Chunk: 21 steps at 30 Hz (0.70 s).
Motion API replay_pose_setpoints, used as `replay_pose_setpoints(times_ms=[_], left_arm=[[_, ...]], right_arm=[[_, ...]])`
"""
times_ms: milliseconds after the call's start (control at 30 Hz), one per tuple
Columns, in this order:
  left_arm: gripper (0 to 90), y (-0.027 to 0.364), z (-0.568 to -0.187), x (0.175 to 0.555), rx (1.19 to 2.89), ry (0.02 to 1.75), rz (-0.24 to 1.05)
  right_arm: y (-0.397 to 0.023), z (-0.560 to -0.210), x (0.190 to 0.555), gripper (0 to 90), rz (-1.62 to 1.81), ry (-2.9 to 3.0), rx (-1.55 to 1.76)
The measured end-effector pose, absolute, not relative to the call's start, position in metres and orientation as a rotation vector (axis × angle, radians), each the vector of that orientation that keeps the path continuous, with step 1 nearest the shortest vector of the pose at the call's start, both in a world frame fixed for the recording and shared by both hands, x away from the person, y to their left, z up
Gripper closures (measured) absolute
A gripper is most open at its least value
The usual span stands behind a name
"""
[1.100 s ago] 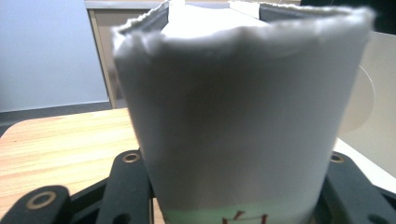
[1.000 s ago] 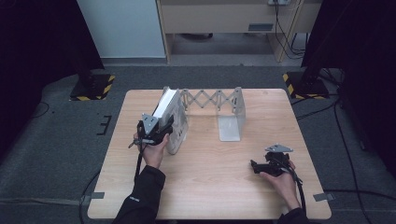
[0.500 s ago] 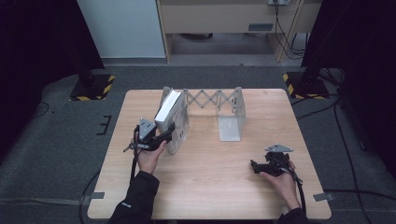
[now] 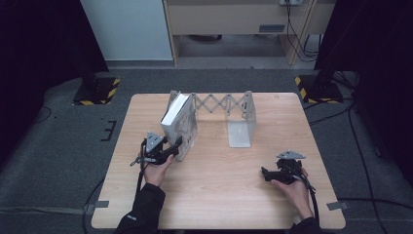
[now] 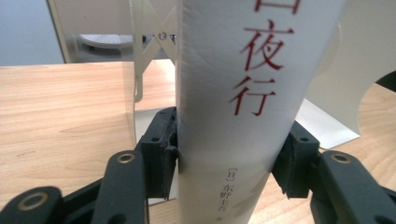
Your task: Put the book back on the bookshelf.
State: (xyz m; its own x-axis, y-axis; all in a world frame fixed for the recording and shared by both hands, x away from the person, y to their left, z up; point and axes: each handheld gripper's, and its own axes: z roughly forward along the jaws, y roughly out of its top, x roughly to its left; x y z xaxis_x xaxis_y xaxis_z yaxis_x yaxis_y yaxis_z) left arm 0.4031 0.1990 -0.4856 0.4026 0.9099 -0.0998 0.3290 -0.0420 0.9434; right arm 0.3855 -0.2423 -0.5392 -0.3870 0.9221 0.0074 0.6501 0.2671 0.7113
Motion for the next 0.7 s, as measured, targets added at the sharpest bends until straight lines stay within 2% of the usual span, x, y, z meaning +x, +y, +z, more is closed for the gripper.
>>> replay_pose_setpoints(times_ms=[300, 700], left_arm=[[51.9, 0.188, -0.481, 0.399, 1.643, 1.137, 0.789], [51.4, 0.182, -0.484, 0.406, 1.628, 1.133, 0.821]], right_arm=[[-0.242, -0.539, 0.386, 3.9, 0.896, 2.136, 1.421], [-0.242, -0.539, 0.386, 3.6, 0.894, 2.136, 1.421]])
